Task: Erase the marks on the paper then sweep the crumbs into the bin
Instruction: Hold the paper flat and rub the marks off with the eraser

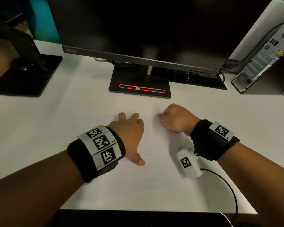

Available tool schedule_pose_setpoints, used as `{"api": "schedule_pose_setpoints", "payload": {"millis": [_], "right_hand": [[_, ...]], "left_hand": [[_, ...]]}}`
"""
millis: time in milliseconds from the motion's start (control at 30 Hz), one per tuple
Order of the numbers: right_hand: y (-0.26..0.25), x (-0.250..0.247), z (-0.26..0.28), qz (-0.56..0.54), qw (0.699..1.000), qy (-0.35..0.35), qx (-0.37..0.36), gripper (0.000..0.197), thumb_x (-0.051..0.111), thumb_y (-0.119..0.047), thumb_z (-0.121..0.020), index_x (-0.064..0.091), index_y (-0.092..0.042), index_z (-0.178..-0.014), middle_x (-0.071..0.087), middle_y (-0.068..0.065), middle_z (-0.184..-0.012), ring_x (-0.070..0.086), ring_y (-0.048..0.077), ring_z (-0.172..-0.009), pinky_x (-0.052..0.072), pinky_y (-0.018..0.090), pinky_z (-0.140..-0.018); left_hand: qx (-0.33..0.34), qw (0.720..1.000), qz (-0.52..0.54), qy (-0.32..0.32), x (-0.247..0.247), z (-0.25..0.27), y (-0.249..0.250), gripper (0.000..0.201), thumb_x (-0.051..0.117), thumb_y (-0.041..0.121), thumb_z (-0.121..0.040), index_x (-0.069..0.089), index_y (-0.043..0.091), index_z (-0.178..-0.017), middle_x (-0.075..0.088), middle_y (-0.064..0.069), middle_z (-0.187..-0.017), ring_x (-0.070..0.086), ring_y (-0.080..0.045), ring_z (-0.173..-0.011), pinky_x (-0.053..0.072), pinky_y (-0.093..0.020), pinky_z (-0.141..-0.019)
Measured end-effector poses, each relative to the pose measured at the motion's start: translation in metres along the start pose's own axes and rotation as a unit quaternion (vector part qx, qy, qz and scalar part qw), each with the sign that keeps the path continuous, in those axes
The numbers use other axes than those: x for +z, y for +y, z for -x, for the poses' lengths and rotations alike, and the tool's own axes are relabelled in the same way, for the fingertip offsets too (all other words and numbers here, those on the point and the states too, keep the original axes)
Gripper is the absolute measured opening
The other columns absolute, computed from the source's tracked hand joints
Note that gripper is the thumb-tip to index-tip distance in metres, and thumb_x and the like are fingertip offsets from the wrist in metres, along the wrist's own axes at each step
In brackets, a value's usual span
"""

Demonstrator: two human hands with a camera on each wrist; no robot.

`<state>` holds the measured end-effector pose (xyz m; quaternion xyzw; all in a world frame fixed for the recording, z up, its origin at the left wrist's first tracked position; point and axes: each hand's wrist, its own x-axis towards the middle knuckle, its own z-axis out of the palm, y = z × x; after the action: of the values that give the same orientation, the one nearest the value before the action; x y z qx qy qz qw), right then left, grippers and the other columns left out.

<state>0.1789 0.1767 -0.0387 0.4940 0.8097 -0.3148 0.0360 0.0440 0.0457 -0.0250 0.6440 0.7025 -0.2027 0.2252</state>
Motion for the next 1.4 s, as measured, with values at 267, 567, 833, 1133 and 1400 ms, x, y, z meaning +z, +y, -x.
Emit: {"api": "schedule_pose_setpoints", "payload": {"millis": [267,567,833,1133,1400], "right_hand": [[-0.003,0.002,0.002,0.001,1.000,-0.017,-0.003,0.045,0.049,-0.032,-0.103,0.060,-0.006,-0.067,0.053,0.008,-0.055,0.047,0.019,-0.044,0.039,0.021,-0.048],[-0.009,0.001,0.002,0.011,0.999,-0.042,-0.022,0.046,0.049,-0.034,-0.102,0.060,-0.007,-0.066,0.053,0.009,-0.056,0.047,0.019,-0.045,0.040,0.021,-0.047],[-0.014,0.003,0.001,0.010,0.998,-0.056,-0.026,0.046,0.050,-0.035,-0.102,0.060,-0.009,-0.066,0.053,0.007,-0.058,0.047,0.021,-0.049,0.041,0.023,-0.048],[-0.015,0.010,0.004,0.026,0.995,-0.079,-0.058,0.048,0.051,-0.037,-0.103,0.058,-0.010,-0.064,0.051,0.006,-0.056,0.043,0.017,-0.043,0.038,0.019,-0.045],[-0.012,0.010,0.009,0.085,0.989,-0.073,-0.096,0.053,0.047,-0.040,-0.103,0.055,-0.010,-0.061,0.053,0.004,-0.054,0.047,0.016,-0.046,0.037,0.020,-0.048]], "left_hand": [[0.004,1.000,0.009,0.004,0.003,-0.001,-0.002,0.119,0.076,0.073,-0.068,0.021,0.011,-0.154,0.016,-0.002,-0.161,0.017,-0.037,-0.145,0.046,-0.048,-0.099],[0.003,1.000,0.007,0.001,0.003,0.001,-0.002,0.121,0.075,0.073,-0.069,0.017,0.011,-0.155,0.013,-0.002,-0.163,0.015,-0.039,-0.146,0.046,-0.047,-0.099],[0.001,1.000,0.001,0.001,0.004,0.002,-0.002,0.121,0.075,0.073,-0.069,0.017,0.011,-0.156,0.016,-0.002,-0.163,0.015,-0.038,-0.147,0.046,-0.047,-0.100],[0.001,1.000,-0.006,0.010,0.004,0.003,-0.003,0.121,0.072,0.076,-0.069,0.015,0.014,-0.156,0.016,0.001,-0.163,0.017,-0.036,-0.147,0.045,-0.047,-0.099],[-0.003,1.000,-0.011,0.007,0.006,0.003,-0.003,0.124,0.071,0.077,-0.069,0.011,0.014,-0.157,0.007,0.002,-0.167,0.012,-0.036,-0.149,0.045,-0.046,-0.100]]}}
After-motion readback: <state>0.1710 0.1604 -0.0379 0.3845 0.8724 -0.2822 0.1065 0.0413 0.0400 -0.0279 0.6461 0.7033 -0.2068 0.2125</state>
